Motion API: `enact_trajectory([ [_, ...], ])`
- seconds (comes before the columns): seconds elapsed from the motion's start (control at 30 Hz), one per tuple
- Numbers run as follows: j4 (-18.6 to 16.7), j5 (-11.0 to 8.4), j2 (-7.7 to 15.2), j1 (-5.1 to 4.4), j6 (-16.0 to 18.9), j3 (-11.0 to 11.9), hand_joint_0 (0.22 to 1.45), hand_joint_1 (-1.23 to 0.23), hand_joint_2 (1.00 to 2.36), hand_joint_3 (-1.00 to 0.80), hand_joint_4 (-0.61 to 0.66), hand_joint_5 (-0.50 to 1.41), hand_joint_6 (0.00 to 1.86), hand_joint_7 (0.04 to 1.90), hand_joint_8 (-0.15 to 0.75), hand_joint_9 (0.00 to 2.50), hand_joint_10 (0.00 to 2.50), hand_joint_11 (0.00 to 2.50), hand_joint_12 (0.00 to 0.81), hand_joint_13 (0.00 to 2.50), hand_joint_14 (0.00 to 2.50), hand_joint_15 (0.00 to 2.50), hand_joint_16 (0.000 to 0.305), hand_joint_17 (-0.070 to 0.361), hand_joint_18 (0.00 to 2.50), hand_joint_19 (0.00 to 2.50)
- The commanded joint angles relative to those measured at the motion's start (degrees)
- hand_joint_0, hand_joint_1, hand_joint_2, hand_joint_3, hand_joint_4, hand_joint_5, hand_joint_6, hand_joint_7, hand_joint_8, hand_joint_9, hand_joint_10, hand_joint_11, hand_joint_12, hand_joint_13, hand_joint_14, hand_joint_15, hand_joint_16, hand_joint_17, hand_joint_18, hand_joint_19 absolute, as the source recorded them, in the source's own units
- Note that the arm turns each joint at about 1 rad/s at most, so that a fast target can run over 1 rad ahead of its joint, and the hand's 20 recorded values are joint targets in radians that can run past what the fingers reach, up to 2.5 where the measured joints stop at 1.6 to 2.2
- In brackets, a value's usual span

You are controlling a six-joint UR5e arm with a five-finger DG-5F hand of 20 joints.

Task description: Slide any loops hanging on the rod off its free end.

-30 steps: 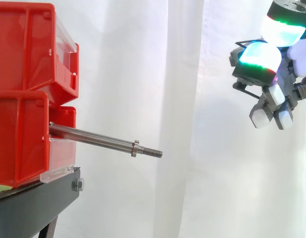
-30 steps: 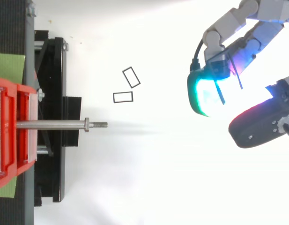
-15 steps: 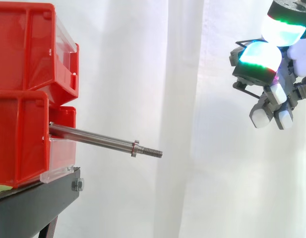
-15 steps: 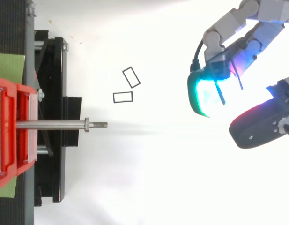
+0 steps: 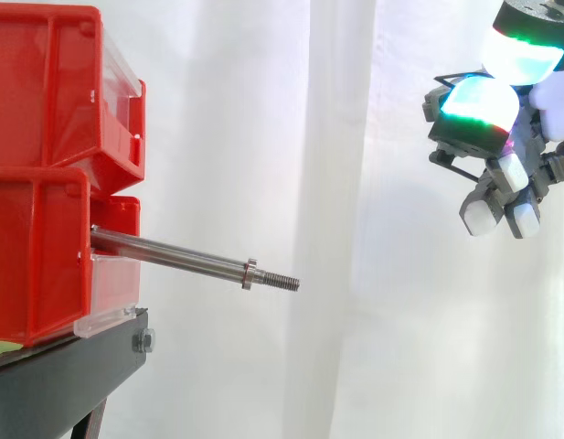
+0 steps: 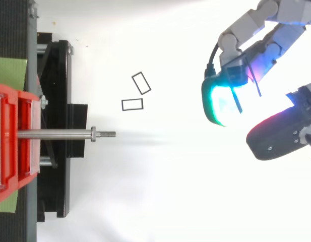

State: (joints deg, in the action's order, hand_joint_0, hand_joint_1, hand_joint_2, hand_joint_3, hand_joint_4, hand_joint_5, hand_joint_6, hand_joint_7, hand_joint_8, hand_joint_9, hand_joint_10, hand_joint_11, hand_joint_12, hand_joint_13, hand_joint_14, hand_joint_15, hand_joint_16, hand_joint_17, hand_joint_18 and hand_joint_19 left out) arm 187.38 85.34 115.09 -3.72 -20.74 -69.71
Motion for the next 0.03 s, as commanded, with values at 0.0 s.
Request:
enact_trajectory([
  [0.0, 0.0, 0.0, -0.04, 0.03, 0.0, 0.01, 0.58, -0.73, 1.02, -0.08, -0.09, -0.13, 0.91, 1.09, 0.289, 1.04, 0.01, 0.34, 0.319, 0.82, 0.0, 0.13, 0.049, 0.11, 0.89, 0.33],
])
